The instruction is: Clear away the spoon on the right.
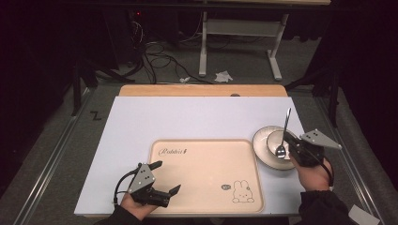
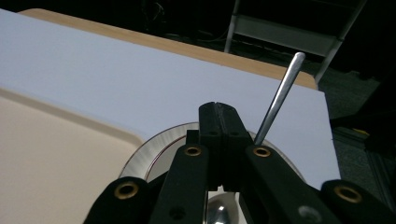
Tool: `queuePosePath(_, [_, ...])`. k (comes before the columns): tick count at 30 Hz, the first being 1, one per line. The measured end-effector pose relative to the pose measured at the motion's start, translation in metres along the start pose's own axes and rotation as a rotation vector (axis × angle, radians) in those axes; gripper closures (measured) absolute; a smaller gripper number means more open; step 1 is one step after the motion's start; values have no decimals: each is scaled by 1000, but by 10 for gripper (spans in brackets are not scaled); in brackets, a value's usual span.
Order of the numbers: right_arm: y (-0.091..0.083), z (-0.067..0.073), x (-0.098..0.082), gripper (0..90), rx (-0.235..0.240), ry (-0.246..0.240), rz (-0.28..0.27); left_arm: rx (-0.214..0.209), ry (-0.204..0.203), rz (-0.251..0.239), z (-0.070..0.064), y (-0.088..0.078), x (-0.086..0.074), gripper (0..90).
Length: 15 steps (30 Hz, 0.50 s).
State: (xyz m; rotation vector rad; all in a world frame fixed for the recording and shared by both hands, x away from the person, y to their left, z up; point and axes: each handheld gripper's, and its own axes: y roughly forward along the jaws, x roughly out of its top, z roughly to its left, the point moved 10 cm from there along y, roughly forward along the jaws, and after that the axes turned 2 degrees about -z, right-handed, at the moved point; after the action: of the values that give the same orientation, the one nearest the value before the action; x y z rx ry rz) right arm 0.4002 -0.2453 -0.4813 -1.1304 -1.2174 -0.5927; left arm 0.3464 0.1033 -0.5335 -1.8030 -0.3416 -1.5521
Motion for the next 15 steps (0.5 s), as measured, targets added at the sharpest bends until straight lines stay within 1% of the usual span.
queuePosePath(1, [1, -4, 2, 900, -9, -9, -1, -1, -2, -1, 0, 0, 0, 5])
queuePosePath(2, [3, -7, 3, 900, -13, -4, 5, -1, -2, -1, 0, 0, 0, 5])
queuePosePath(3, [3, -7, 3, 900, -13, -4, 5, -1, -2, -1, 0, 0, 0, 5])
queuePosePath(4, [4, -11, 4, 900, -18, -6, 7, -2, -2, -1, 0, 0, 0, 5])
queuePosePath(5, [9, -18, 6, 900, -22, -10, 21, -2, -3, 0, 0, -1, 0, 5])
queuePosePath(6, [9, -18, 6, 900, -22, -10, 21, 1, -4, -3, 1, -1, 0, 5])
queuePosePath(7, [12, -22, 8, 900, -25, -17, 29, 1, -6, -5, 1, -1, 0, 5])
queuePosePath(8, [18, -29, 12, 900, -36, -20, 39, 3, -8, -7, 2, -2, 1, 5])
queuePosePath(9, [18, -29, 12, 900, -36, -20, 39, 3, -8, -7, 2, -2, 1, 5])
queuePosePath(10, [22, -33, 14, 900, -39, -21, 44, 5, -8, -9, 2, -2, 1, 5])
queuePosePath(11, [28, -40, 19, 900, -55, -26, 54, 4, -11, -10, 2, -2, 1, 5])
queuePosePath(12, [31, -43, 22, 900, -60, -28, 56, 4, -12, -10, 2, -2, 1, 5])
queuePosePath(13, [31, -43, 22, 900, -60, -28, 56, 4, -9, -9, 2, -2, 1, 5])
queuePosePath(15, [39, -49, 27, 900, -71, -34, 68, 1, -9, -7, 2, -1, 1, 5])
